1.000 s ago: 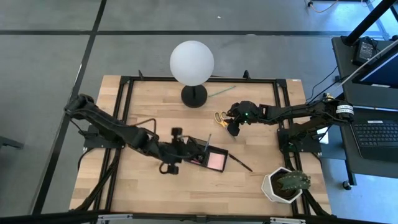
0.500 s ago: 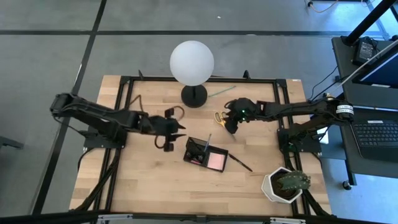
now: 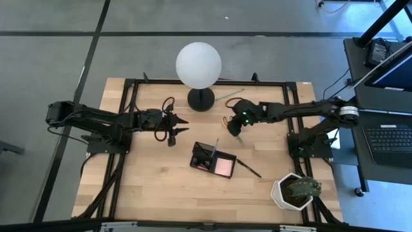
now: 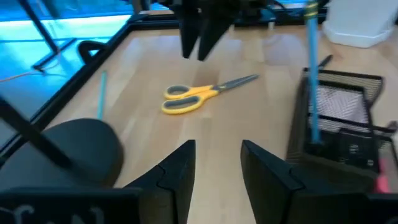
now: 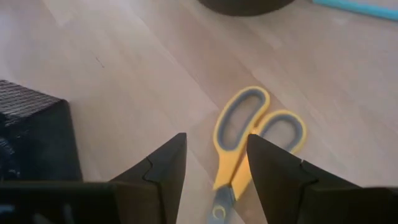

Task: Pick and place office supplies into organizer
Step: Put the yellow scissors into the black desk organizer

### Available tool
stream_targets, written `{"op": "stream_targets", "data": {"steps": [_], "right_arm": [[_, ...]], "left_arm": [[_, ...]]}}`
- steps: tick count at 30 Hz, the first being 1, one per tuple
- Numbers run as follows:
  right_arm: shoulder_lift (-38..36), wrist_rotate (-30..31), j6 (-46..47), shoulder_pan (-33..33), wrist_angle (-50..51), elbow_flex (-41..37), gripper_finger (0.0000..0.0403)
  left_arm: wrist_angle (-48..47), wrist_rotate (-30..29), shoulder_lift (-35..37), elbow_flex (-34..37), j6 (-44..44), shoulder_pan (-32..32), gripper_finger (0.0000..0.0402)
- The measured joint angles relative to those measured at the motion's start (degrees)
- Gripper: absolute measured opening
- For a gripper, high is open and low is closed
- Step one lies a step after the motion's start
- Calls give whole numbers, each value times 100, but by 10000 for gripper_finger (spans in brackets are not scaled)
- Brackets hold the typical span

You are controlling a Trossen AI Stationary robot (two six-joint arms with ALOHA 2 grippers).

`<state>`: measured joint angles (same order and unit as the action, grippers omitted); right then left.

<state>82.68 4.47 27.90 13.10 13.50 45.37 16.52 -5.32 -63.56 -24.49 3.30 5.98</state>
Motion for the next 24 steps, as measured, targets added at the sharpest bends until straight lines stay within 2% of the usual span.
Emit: {"op": "stream_targets", "data": {"steps": [4, 7, 13, 18, 24], "right_arm": [[707, 21, -131, 0, 811, 731, 171], [1240, 311, -122, 0, 1263, 1170, 171], [2065, 425, -93, 7, 1283, 1623, 171], [2376, 546, 192, 58, 1323, 1750, 171], [2335, 610, 307, 61, 1340, 1759, 171]], "left_arm": [[14, -1, -1, 62, -38, 145, 123], [10, -20, -3, 72, -36, 187, 123], [21, -114, -3, 72, 52, 208, 123], [3, -115, -3, 72, 181, 205, 123], [-3, -114, -3, 72, 199, 205, 123]]}}
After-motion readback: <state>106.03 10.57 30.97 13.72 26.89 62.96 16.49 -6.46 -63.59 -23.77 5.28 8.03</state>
